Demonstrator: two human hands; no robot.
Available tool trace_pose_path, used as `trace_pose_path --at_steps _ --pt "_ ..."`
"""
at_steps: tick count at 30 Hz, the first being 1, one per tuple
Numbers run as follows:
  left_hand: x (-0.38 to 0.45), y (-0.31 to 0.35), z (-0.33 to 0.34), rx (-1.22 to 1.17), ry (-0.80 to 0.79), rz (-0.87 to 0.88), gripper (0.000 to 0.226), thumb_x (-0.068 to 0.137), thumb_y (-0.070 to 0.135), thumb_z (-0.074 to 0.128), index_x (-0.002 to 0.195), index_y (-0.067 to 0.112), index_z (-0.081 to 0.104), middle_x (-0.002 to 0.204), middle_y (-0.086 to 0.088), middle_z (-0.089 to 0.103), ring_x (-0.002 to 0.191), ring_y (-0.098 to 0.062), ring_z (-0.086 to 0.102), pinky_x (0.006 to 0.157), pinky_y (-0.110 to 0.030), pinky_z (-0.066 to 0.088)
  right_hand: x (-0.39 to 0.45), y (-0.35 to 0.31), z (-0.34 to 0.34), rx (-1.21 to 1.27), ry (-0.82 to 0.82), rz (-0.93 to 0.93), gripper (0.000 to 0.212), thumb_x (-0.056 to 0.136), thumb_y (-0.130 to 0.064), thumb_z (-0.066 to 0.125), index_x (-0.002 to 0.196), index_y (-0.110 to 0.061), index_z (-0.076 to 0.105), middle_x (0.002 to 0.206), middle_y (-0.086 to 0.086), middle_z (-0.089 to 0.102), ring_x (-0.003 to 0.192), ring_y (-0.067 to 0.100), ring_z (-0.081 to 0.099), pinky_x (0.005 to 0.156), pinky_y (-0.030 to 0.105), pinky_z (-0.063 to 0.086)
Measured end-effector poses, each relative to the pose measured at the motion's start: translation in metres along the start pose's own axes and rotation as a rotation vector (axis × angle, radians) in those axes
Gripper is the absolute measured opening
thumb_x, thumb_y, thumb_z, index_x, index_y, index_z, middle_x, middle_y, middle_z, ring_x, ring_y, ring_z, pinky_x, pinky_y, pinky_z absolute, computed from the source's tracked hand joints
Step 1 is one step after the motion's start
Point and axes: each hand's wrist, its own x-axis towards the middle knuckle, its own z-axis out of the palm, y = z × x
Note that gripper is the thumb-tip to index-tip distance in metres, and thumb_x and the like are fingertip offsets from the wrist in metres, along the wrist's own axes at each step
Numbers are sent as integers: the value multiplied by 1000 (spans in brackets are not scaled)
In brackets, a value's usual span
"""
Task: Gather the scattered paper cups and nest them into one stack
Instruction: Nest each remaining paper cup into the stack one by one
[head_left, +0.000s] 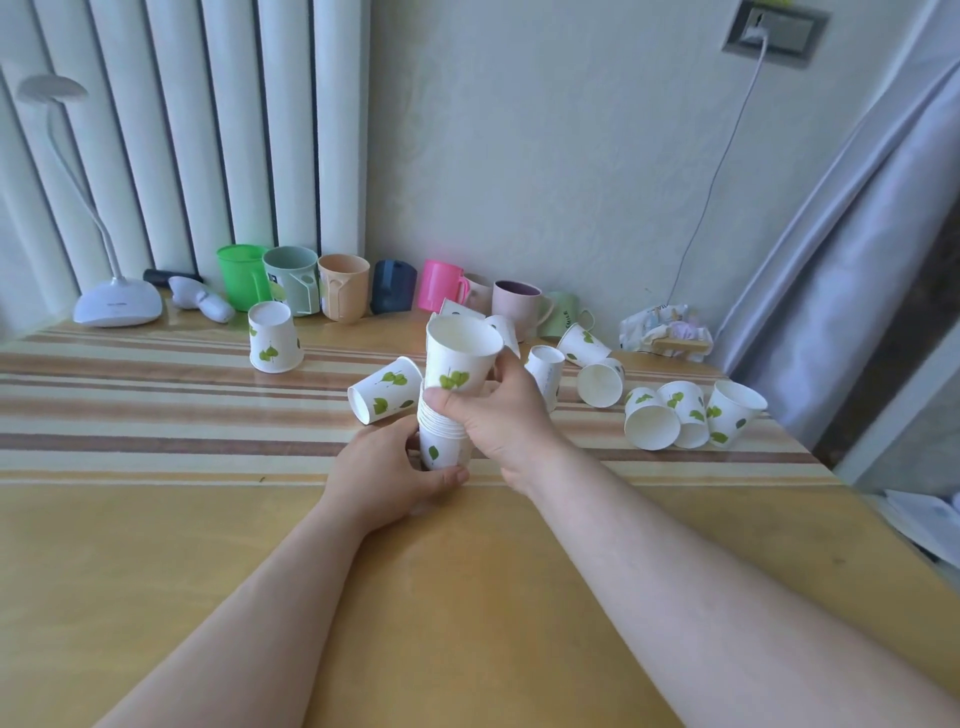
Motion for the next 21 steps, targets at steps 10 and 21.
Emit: trace_pose_path --at_steps 10,21 --pt "3 0 3 52 -15 -6 53 70 75 76 105 36 69 96 22 70 98 -7 61 74 -33 50 -15 58 -54 -415 -173 16 104 70 -20 79 158 -55 36 141 -12 54 125 12 58 88 29 56" --pt "9 0 6 69 -33 -43 52 69 77 75 103 40 66 99 26 68 99 0 60 72 -28 47 76 64 -106 -808 223 -6 97 90 -20 72 166 -43 16 153 5 31 116 25 47 94 39 46"
